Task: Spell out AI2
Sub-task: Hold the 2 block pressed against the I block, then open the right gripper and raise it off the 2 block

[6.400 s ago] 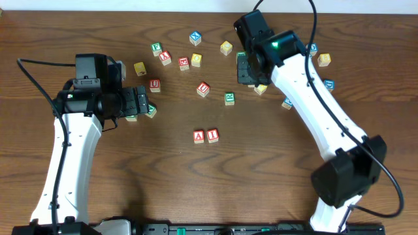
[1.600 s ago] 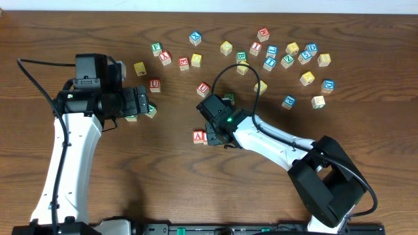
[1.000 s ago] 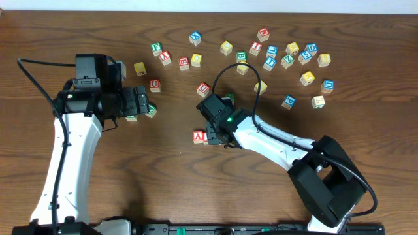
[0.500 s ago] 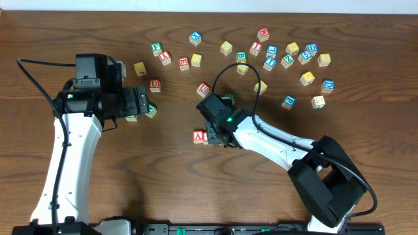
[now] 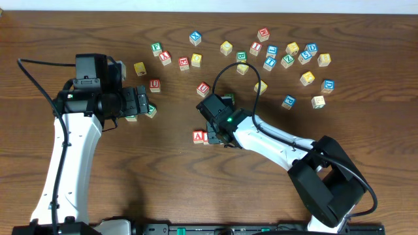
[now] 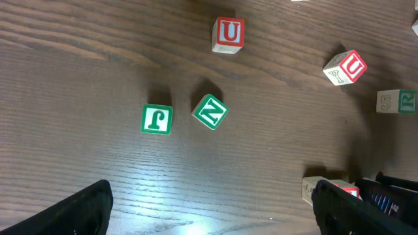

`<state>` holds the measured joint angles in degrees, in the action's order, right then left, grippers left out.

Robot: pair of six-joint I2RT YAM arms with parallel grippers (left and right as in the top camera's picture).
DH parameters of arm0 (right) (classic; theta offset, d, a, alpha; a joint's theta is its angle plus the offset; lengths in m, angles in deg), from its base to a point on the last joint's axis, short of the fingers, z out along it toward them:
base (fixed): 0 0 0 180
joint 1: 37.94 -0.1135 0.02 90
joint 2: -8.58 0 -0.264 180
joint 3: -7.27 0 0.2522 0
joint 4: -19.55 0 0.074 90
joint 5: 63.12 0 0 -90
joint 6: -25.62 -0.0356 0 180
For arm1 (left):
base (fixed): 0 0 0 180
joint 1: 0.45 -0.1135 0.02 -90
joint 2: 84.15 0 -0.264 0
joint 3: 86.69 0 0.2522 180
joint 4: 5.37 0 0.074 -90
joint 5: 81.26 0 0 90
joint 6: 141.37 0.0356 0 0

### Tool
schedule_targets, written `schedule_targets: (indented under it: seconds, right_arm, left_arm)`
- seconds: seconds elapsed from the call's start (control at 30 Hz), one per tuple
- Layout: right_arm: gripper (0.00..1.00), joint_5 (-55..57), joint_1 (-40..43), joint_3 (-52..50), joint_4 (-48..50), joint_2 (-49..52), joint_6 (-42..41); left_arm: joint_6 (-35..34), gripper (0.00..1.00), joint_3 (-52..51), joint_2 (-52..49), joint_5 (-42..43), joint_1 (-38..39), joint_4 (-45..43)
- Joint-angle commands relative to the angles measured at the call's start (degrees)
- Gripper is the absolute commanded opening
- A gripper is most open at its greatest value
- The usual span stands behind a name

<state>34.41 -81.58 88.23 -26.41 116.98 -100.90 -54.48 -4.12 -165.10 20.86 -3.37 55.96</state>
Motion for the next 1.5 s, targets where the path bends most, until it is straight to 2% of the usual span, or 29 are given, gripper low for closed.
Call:
schedule_targets:
  seconds: [0.0,0.9,1.47]
  right_arm:
    - [0.31,1.4,-1.1,-0.2,0.1,1.4,-1.2]
    - [0.3,2.0,-1.1,-0.4,1.6,1.4,-1.1]
    - [0.3,5.0,-1.0,8.6,-2.1,1.4,1.9]
  left_arm:
    - [0.5,0.96,-0.3,-0.4,0.3,-0.2,0.2]
    - [0.5,0.96,-0.3,-0.4,0.3,-0.2,0.2]
    - [0.5,0.96,-0.3,-0.5,0.3,-0.2,0.2]
